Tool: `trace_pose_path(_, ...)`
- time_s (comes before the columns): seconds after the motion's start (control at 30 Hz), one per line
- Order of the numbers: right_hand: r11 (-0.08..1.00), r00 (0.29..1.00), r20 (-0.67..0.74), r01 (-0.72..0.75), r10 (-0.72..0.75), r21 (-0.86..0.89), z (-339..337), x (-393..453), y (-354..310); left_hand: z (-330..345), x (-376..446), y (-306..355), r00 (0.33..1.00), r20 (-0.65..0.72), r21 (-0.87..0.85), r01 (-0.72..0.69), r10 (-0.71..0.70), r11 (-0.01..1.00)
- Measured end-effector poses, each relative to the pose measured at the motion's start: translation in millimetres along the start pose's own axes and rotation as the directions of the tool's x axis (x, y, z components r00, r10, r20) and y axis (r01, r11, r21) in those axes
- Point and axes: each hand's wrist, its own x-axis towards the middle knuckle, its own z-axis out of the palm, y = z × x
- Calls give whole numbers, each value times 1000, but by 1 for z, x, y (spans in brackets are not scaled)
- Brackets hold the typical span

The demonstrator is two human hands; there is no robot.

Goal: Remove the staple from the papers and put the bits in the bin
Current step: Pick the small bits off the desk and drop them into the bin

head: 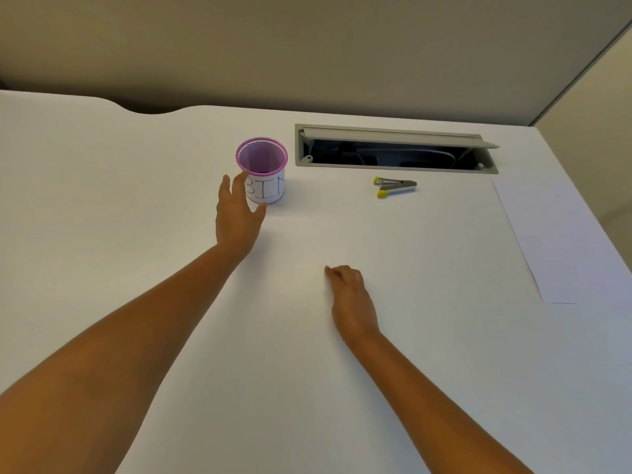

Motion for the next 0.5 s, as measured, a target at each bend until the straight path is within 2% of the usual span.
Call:
trace_pose_path(0.1, 997, 998, 18, 65, -65, -35, 7, -13, 1, -3, 8, 6, 998, -54, 2, -24, 25, 1000)
trace_pose_path(0.17, 997, 1000, 22, 9, -11, 77, 8, -19, 5, -4, 10, 11, 999, -43, 6, -15, 15, 1000)
trace_pose_path(0.27, 972, 990, -104, -70, 95, 225, 1, -16, 13, -7, 12, 17, 999, -13, 30, -34, 34, 999)
trace_pose_path(0.37, 968, 981, -113, -132, 158, 212, -7, -14, 19, -14, 10, 21, 995, -64, -27, -76, 74, 997)
trace_pose_path(0.5, 984, 992, -56, -104, 113, 143, -2, -18, 19, -25, -3, 24, 994, -92, -55, -72, 67, 996)
